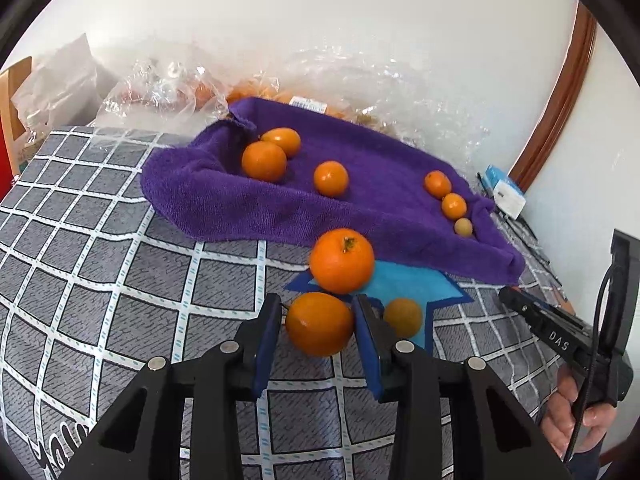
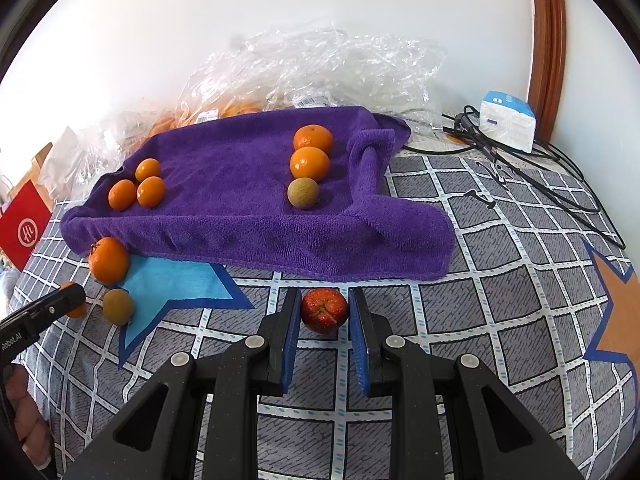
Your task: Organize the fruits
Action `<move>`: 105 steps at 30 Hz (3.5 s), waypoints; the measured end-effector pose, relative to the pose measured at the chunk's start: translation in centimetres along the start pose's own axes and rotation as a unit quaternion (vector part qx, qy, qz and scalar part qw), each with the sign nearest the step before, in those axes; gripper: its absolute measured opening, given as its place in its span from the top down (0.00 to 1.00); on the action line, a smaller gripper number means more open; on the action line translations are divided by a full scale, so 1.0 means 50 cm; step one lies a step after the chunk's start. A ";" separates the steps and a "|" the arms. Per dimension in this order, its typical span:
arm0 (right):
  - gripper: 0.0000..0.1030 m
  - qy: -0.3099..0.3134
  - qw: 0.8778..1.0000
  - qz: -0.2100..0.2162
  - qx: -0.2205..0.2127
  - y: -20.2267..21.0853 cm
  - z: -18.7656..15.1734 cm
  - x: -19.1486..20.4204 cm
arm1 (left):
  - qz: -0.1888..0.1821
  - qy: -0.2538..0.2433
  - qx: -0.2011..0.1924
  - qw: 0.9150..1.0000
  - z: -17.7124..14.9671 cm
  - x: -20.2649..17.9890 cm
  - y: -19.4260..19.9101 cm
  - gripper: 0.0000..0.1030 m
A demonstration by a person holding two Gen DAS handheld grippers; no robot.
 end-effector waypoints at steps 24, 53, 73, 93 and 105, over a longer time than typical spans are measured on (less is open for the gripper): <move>0.77 -0.002 1.000 0.009 -0.012 0.013 0.004 0.008 | 0.012 -0.024 0.039 0.999 -0.016 -0.012 -0.027 0.68; 0.77 -0.020 0.995 0.062 -0.080 0.066 0.180 0.028 | 0.013 -0.035 -0.084 0.996 0.227 0.004 0.080 0.69; 0.77 0.018 0.996 0.078 0.042 -0.169 0.116 0.106 | 0.016 0.007 -0.005 1.000 0.224 0.059 -0.077 0.69; 0.64 -0.016 0.997 0.076 0.030 -0.137 0.118 0.060 | 0.051 0.015 0.070 0.996 0.164 0.053 -0.179 0.69; 0.64 -0.015 0.997 0.069 0.014 -0.100 0.131 0.055 | 0.057 0.007 0.068 0.996 0.171 0.063 -0.146 0.64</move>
Point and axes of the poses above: each gripper's, at about its wrist camera, not at the fingertips, and y roughly against the way its jaws point, x to its left, z to its top, the point moved 7 cm from there along -y, roughly the way its jaws point, and after that the axes turned 13 degrees about -x, right-handed, at the moved point
